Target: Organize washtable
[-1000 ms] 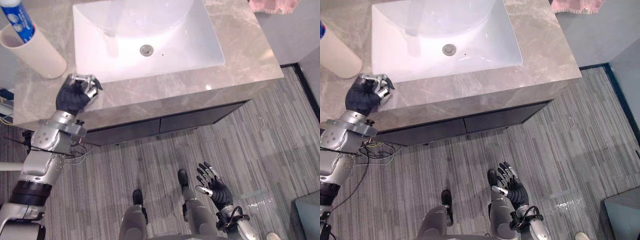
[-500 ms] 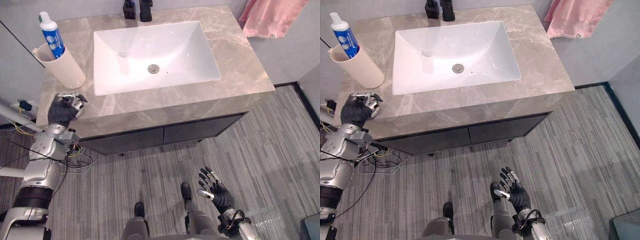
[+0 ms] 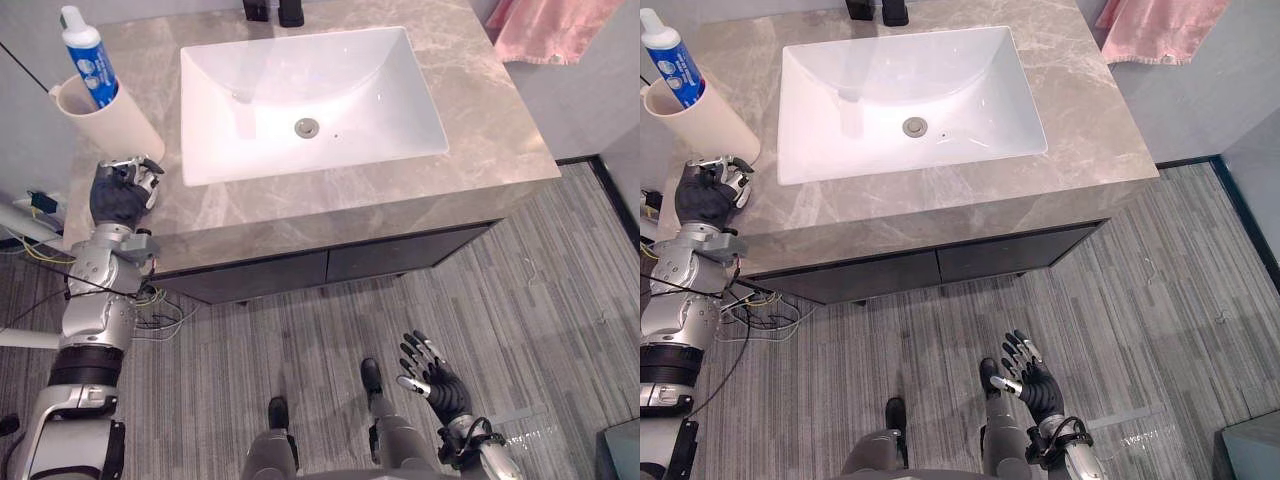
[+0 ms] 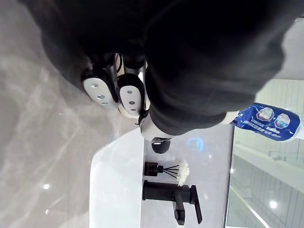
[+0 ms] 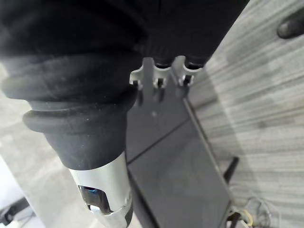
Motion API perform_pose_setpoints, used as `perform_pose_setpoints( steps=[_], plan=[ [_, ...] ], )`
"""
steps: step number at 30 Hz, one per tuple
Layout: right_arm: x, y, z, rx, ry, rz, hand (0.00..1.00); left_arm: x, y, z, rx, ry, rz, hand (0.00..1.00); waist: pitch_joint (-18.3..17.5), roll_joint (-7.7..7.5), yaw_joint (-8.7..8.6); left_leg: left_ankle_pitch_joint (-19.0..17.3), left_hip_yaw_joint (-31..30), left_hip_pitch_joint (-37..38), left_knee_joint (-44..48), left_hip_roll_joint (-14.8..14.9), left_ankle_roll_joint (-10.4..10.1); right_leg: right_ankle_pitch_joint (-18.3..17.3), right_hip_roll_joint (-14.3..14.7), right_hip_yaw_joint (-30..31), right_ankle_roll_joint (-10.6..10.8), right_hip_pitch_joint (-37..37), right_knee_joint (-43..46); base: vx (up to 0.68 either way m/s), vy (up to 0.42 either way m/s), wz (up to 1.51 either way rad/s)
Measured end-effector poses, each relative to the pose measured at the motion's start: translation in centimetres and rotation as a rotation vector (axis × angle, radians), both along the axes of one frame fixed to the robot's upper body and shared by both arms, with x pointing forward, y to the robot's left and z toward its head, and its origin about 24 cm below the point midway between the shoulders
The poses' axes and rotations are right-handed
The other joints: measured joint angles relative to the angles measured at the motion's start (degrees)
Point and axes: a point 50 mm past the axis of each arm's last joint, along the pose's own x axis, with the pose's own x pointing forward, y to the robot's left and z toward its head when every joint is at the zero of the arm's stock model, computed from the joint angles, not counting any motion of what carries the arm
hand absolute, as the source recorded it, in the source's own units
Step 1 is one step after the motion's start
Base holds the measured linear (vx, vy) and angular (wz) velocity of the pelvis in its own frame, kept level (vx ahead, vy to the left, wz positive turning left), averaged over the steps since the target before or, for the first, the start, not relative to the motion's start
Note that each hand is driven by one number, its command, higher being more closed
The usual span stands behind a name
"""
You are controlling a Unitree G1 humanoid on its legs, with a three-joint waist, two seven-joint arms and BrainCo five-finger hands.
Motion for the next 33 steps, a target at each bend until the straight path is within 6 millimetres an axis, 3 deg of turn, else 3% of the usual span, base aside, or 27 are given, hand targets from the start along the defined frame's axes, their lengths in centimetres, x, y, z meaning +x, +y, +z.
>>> perform_pose_setpoints(
  steps=[2,11,24,27,30,31,33],
  plan=[
    [0.0,0.0,0.0,0.000,-0.002,0.000,0.00,0.2,-0.2,0.6,0.000,-0.019,-0.004,1.00,0.2,-0.41,0.11,0.0,0.3,-0.7,0.3,0.0,0.0,0.2,0.0,0.3,-0.1,-0.8,0.0,-0.04,-0.007,-0.05],
    [0.6,0.7,1.8,0.016,-0.082,0.020,0.00,1.4,-1.4,7.2,0.033,-0.228,-0.014,1.00,4.7,-1.92,0.27,-1.1,1.2,-7.3,5.5,1.5,-0.3,1.7,0.7,1.1,-0.9,-5.5,0.0,-0.05,-0.030,-0.05],
    [0.5,1.2,3.6,0.024,-0.152,0.053,0.00,1.8,-2.7,9.9,0.074,-0.306,-0.058,1.00,5.6,-1.99,2.54,-3.2,1.2,-13.0,11.8,4.9,-1.3,1.9,3.1,0.3,-3.4,-8.1,0.0,-0.06,-0.034,-0.03],
    [0.1,1.4,4.3,0.035,-0.171,0.060,0.00,1.9,-3.4,10.8,0.083,-0.330,-0.079,1.00,5.8,-2.05,3.45,-3.4,1.2,-14.8,13.0,5.1,-1.1,1.7,3.1,-0.8,-5.9,-9.2,0.0,-0.07,-0.003,-0.04],
    [0.1,1.4,4.4,0.036,-0.175,0.061,0.00,2.0,-3.4,11.0,0.084,-0.331,-0.079,1.00,5.8,-2.06,3.49,-3.9,1.4,-15.3,14.0,5.8,-1.1,1.7,3.2,-1.3,-6.4,-9.2,0.0,-0.08,-0.002,-0.07],
    [0.1,1.4,4.3,0.034,-0.174,0.064,0.00,2.0,-3.4,11.1,0.085,-0.333,-0.079,1.00,5.8,-2.06,3.55,-4.3,1.5,-15.7,14.6,5.9,-1.2,1.7,3.5,-1.4,-7.8,-9.3,0.0,-0.07,-0.001,-0.08],
    [0.1,1.4,4.3,0.027,-0.172,0.074,0.00,2.3,-3.6,11.3,0.089,-0.332,-0.085,1.00,5.8,-2.08,3.70,-4.4,1.5,-16.0,15.0,6.1,-1.1,1.3,3.6,-1.5,-8.5,-9.4,0.0,-0.06,-0.013,-0.04]
  ],
)
